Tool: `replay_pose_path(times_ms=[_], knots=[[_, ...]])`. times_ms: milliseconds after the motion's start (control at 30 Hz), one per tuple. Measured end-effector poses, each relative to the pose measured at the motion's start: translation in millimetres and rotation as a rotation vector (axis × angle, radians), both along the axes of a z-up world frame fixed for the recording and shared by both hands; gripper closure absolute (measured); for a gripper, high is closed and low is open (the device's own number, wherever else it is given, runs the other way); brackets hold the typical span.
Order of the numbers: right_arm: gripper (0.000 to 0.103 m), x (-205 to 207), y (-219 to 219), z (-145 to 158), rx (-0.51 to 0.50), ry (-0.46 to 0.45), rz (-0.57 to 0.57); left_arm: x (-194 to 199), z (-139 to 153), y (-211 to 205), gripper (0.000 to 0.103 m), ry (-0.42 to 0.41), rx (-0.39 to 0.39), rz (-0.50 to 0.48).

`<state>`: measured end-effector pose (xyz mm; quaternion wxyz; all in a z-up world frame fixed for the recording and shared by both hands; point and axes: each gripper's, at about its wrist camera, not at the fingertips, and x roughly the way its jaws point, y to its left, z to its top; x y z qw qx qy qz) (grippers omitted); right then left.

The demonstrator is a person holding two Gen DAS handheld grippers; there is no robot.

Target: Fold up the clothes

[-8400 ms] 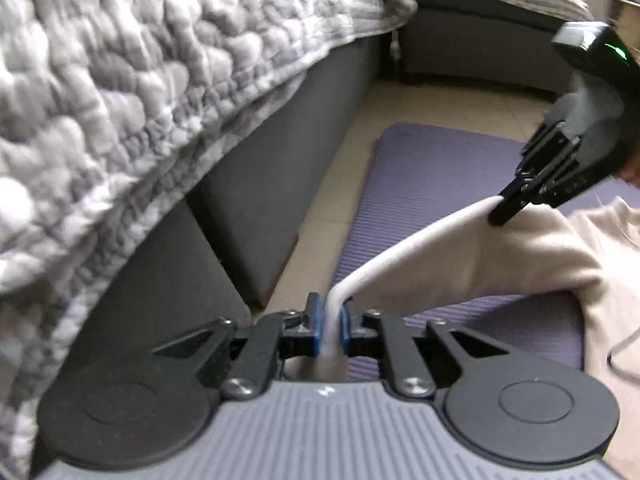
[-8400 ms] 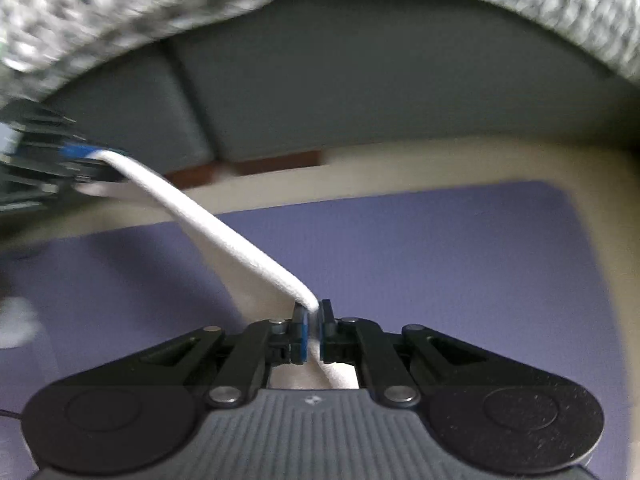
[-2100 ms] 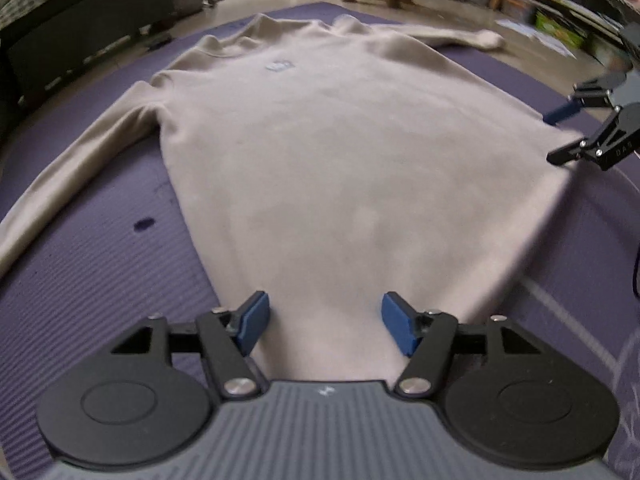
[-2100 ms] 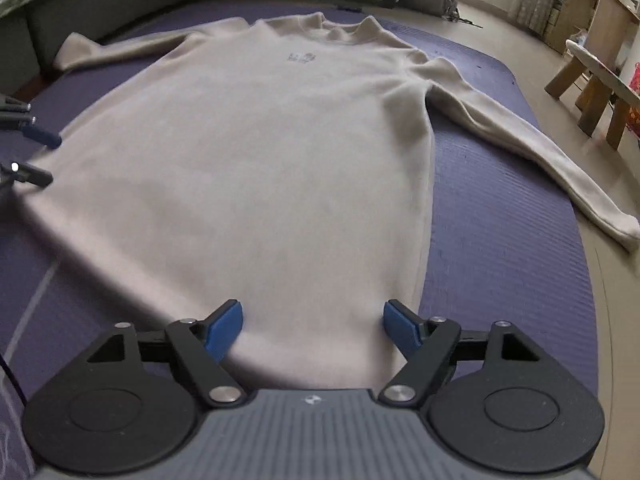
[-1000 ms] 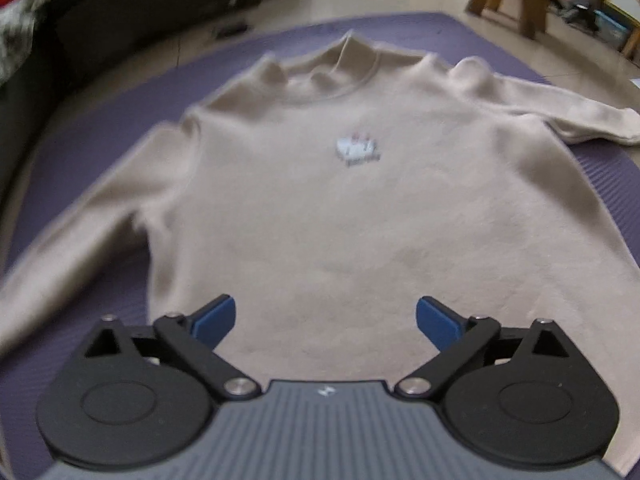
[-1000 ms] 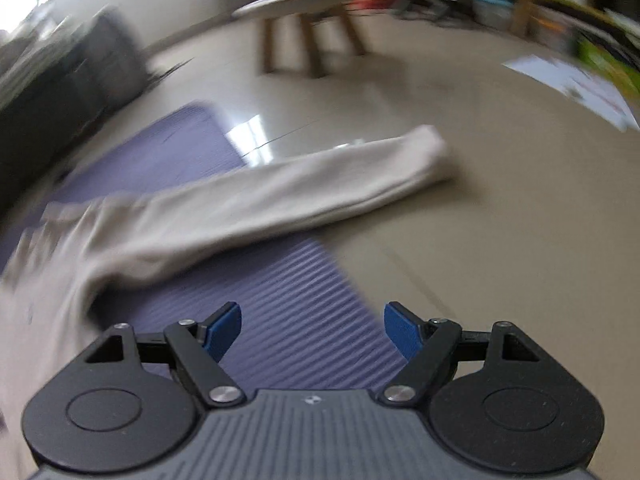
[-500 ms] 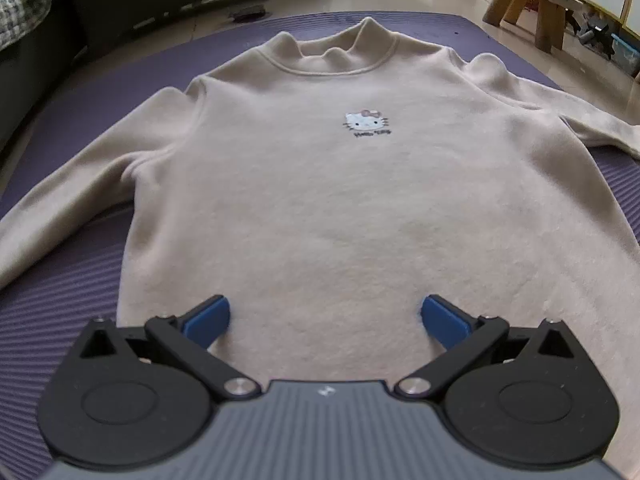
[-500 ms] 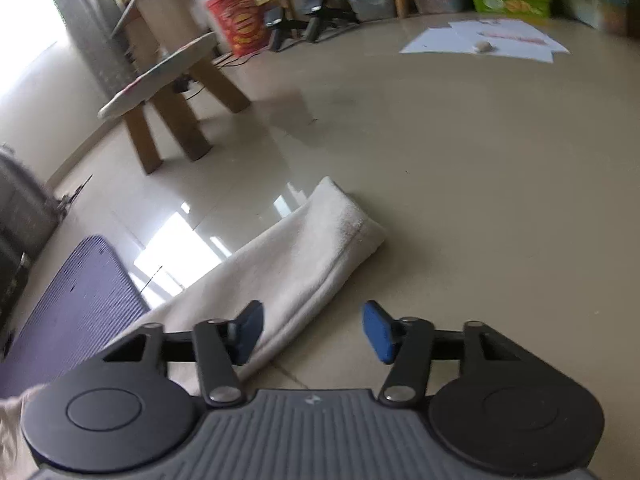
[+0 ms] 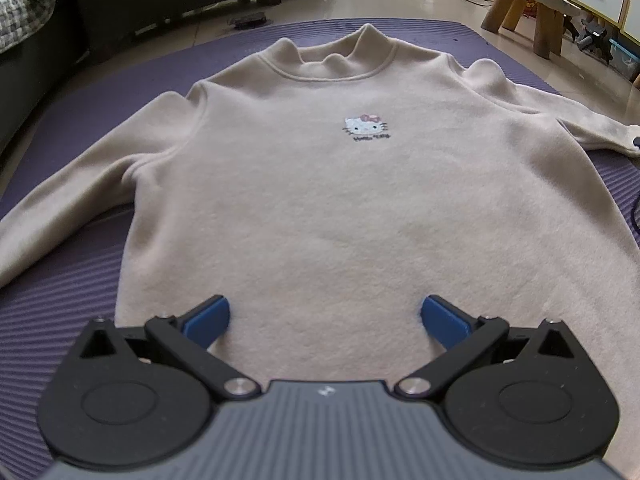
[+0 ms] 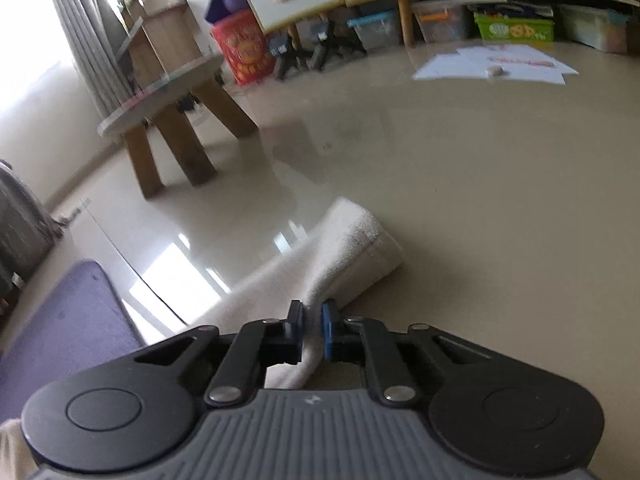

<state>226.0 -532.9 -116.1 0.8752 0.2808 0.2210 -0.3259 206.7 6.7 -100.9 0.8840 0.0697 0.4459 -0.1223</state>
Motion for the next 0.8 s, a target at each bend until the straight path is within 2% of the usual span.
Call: replay_pose_path(times_ms=[100, 233, 333, 400, 500, 567, 633, 700, 767, 800], knots=[[0.095, 0, 5, 9, -0.024, -0.013, 0.014, 1, 0, 1, 0.000, 0.003, -0.001, -0.007], [0.095, -3, -5, 11, -0.020, 0.029, -0.008, 4, 0, 1, 0.000, 0.015, 0.000, -0.016], [0.095, -3, -10, 6, -0.012, 0.086, 0.003, 5, 1, 1, 0.000, 0.022, 0.001, -0.030], [0.093, 1, -8, 3, -0.052, 0.157, 0.033, 6, 1, 1, 0.000, 0.023, 0.003, -0.039], [0.076, 8, -1, 4, -0.080, 0.227, 0.061, 8, 1, 0, 0.000, 0.035, 0.006, -0.040], [0.049, 8, 6, 9, -0.072, 0.217, 0.070, 11, 2, 0, 0.000, 0.052, 0.008, -0.042], [0.044, 7, 16, 14, -0.077, 0.202, 0.102, 13, 3, 1, 0.000, 0.072, 0.011, -0.047], [0.037, 8, 34, 19, -0.090, 0.220, 0.186, 16, 4, 1, 0.000, 0.091, 0.014, -0.049], [0.023, 7, 51, 23, -0.107, 0.249, 0.266, 18, 5, -1, 0.000, 0.115, 0.026, -0.042], [0.022, 5, 60, 25, -0.113, 0.262, 0.294, 20, 6, -2, 0.000, 0.133, 0.031, -0.032]])
